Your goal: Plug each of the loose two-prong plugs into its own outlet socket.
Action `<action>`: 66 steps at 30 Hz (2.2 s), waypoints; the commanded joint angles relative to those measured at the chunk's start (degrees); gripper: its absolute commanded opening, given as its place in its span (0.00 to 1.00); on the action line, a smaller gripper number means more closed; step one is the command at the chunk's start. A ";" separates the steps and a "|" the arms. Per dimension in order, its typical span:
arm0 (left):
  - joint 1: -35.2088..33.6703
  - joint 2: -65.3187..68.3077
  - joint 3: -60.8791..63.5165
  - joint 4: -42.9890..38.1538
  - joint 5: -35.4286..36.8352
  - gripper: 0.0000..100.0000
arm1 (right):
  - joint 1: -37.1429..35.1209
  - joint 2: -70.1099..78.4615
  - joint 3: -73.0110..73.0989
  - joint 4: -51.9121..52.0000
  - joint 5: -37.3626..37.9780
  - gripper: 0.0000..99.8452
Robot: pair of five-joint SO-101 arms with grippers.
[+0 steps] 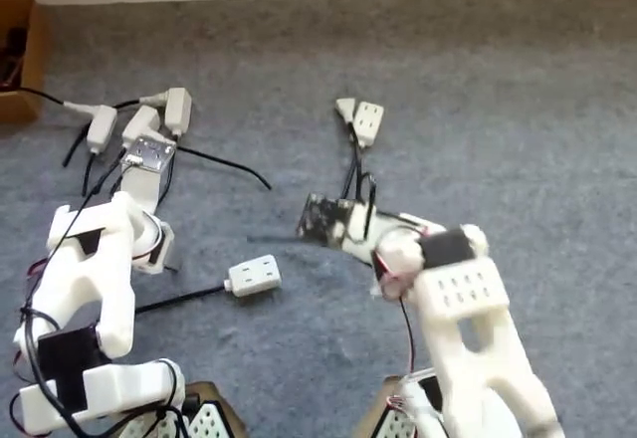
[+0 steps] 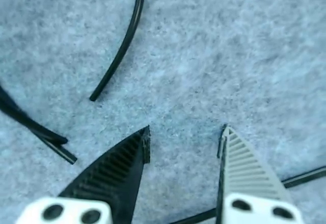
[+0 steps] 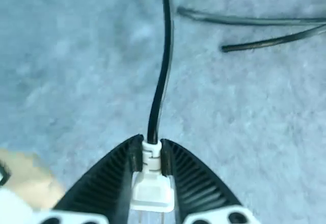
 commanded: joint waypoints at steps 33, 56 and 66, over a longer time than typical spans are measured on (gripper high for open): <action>21.93 -99.91 21.85 17.58 11.60 0.36 | -23.96 -14.37 7.87 -43.56 -56.00 0.01; 20.97 -99.47 34.59 5.71 12.75 0.35 | -29.23 -3.12 -6.90 -30.55 -61.89 0.01; 20.44 -99.47 36.26 5.27 12.75 0.35 | -30.11 -2.15 -11.21 -20.26 -58.55 0.01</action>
